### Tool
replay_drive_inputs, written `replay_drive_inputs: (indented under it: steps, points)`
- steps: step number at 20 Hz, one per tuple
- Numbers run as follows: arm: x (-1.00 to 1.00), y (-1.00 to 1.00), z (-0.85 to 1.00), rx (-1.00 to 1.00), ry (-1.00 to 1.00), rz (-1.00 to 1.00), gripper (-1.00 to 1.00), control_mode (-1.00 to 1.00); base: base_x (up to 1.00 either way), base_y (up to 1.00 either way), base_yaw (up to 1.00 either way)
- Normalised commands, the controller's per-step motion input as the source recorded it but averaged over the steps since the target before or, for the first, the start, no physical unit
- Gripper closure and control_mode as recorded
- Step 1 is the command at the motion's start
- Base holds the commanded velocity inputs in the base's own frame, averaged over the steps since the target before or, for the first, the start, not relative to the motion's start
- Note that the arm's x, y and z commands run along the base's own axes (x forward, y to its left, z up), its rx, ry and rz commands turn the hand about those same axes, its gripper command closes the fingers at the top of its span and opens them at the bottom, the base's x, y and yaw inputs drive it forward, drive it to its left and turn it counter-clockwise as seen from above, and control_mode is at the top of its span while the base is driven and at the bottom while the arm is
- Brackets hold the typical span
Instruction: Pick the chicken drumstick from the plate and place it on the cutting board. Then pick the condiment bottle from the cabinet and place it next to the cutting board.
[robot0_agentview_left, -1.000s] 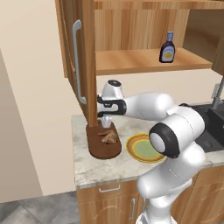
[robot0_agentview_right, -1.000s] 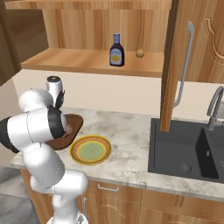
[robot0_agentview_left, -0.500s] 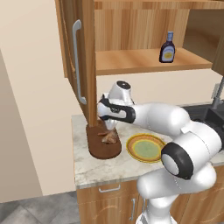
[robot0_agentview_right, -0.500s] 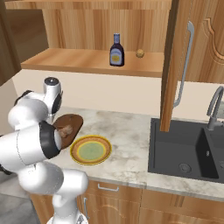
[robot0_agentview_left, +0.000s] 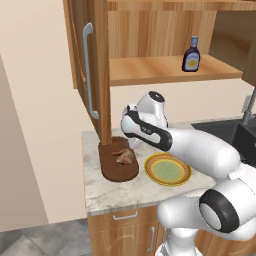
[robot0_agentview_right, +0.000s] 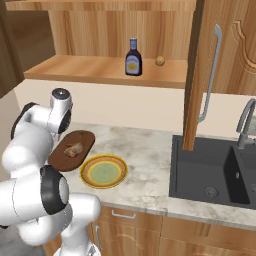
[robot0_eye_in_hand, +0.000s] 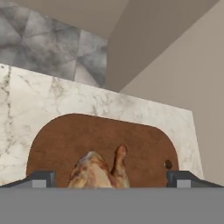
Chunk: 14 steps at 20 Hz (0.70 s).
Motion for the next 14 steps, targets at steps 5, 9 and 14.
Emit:
replay_drive_inputs:
  steps: [5, 9, 14]
  points:
    - [-0.34, -0.23, 0.34, 0.07, 0.00, 0.00, -1.00, -1.00, 0.00, 0.00, 0.00]
    - [-0.38, -0.22, 0.27, 0.08, 0.00, 0.00, -1.00, -1.00, 0.00, 0.00, 0.00]
    - [-0.44, -0.17, 0.25, 0.07, -0.03, 0.00, -1.00, -1.00, 0.00, 0.00, 0.00]
